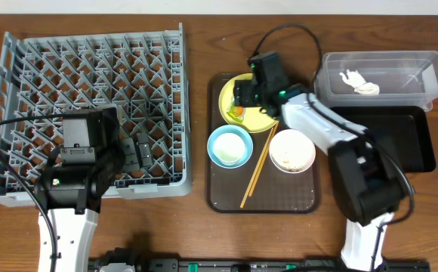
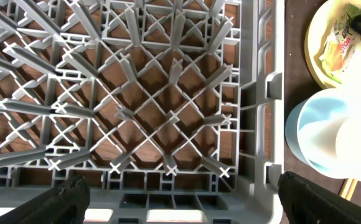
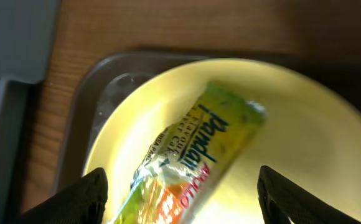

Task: Sort waste into correct bins and load items into the dishwasher rack
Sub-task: 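Return right gripper to the plate and grasp the green Pandan cake wrapper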

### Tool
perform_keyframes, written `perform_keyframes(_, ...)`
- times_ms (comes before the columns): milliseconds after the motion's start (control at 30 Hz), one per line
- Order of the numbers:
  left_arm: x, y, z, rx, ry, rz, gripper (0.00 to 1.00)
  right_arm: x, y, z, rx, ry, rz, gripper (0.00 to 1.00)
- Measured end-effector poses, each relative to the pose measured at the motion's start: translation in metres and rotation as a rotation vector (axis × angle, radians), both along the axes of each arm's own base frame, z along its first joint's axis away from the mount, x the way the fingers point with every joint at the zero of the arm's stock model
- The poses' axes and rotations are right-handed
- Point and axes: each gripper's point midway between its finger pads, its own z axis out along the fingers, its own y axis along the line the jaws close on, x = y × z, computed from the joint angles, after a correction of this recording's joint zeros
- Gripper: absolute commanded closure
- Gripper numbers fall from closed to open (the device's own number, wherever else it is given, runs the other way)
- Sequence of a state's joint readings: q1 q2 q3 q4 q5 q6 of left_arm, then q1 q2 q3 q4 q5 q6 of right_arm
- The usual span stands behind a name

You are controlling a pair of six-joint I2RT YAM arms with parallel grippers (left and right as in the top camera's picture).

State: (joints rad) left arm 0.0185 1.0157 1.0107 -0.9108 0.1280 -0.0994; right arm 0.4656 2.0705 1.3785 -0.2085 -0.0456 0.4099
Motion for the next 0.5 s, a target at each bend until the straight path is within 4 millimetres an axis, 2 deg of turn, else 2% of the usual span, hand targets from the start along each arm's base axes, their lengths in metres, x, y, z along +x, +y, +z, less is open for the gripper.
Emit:
perform_keyframes(100,0.0,0.0,0.0,0.0,0.001,0.0,0.02,-0.005,0.006,-0.016,-0.027,0.02,-0.009,0.38)
perform_keyframes(133,0.0,0.0,0.0,0.0,0.001,0.0,0.02,-0.008,0.008,-0.022,-0.033,0.029,-0.013,0.47)
perform_keyframes(200,0.0,0.0,0.0,0.0,0.0,0.0,0.02,-0.01,0.011,-0.029,-0.043,0.038,-0.03,0.7)
perform_keyframes(267,0.0,0.0,0.0,0.0,0.0,0.0,0.02,-0.011,0.013,-0.029,-0.037,0.038,-0.041,0.8)
perform_keyframes(400,0.0,0.0,0.0,0.0,0.0,0.0,0.02,-0.01,0.011,-0.03,-0.038,0.04,-0.06,0.96)
perform_keyframes(500,0.0,0.0,0.0,0.0,0.0,0.0,0.02,-0.008,0.004,-0.028,-0.051,0.038,-0.068,0.99)
